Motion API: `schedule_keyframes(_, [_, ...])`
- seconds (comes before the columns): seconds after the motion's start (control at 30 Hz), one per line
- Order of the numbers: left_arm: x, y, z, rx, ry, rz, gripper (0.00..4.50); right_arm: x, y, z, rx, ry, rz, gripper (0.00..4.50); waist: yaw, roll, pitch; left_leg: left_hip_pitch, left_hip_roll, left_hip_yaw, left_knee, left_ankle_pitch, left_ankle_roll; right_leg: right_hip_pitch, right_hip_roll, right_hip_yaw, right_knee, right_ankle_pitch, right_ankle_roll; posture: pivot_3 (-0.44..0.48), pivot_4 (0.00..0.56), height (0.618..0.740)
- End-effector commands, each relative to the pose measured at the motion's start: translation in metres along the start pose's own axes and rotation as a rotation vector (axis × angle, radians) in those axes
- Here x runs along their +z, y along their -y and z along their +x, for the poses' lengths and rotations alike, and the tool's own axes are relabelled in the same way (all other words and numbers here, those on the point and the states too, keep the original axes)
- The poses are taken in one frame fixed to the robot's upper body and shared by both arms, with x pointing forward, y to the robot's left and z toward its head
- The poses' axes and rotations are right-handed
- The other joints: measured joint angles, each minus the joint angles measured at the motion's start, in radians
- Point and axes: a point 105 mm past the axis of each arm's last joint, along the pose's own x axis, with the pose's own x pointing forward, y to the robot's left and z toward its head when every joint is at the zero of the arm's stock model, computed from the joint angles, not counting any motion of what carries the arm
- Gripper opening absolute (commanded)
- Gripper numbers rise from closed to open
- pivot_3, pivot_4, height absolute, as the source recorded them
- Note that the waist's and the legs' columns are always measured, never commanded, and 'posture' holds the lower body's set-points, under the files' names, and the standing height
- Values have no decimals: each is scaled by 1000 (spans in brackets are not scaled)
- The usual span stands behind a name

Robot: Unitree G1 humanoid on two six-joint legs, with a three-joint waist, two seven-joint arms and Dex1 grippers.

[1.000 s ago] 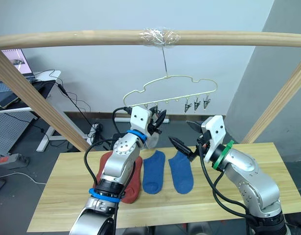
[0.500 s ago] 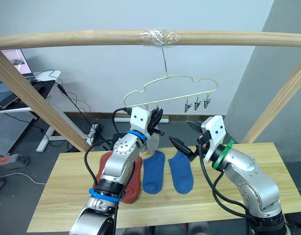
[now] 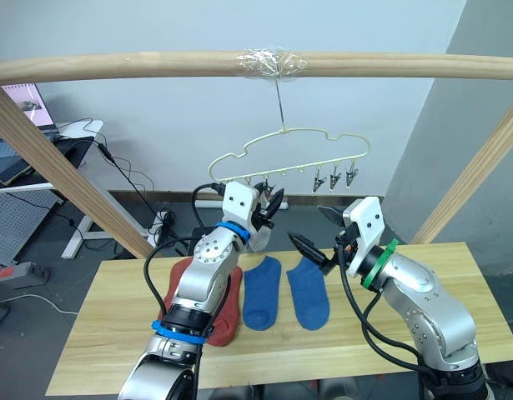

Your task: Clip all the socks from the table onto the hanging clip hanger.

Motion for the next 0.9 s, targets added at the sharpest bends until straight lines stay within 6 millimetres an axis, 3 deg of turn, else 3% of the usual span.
schedule_keyframes(0.03, [18, 1, 5, -3, 64, 16, 2808, 10, -4, -1, 9, 45, -31, 4500, 0, 0, 0, 0, 0, 0, 0, 0, 0, 0, 0, 0, 0, 0, 0, -140, 124, 740])
schedule_keyframes(0.43, [20, -1, 5, 12, 73, 13, 2808, 10, -4, -1, 7, 44, -33, 4500, -1, 0, 0, 0, 0, 0, 0, 0, 0, 0, 0, 0, 0, 0, 0, -142, 118, 740])
schedule_keyframes(0.53, [22, -1, 5, 8, 85, 1, 2195, 10, -5, -1, 9, 44, -31, 4500, -2, 0, 0, 0, 0, 0, 0, 0, 0, 0, 0, 0, 1, 0, 0, -142, 118, 740])
schedule_keyframes(0.77, [22, -1, 4, 8, 87, 1, 288, 9, -6, -1, 13, 41, -27, 4500, -2, 0, -1, 0, 0, 0, 0, 0, 0, 0, 0, 0, 1, 0, 0, -141, 120, 740])
schedule_keyframes(0.9, [22, -1, 4, 9, 85, 0, 172, 8, -7, -1, 12, 42, -24, 4500, -2, 0, -1, 0, 0, 0, 0, 0, 0, 0, 0, 0, 1, 0, 0, -140, 122, 740])
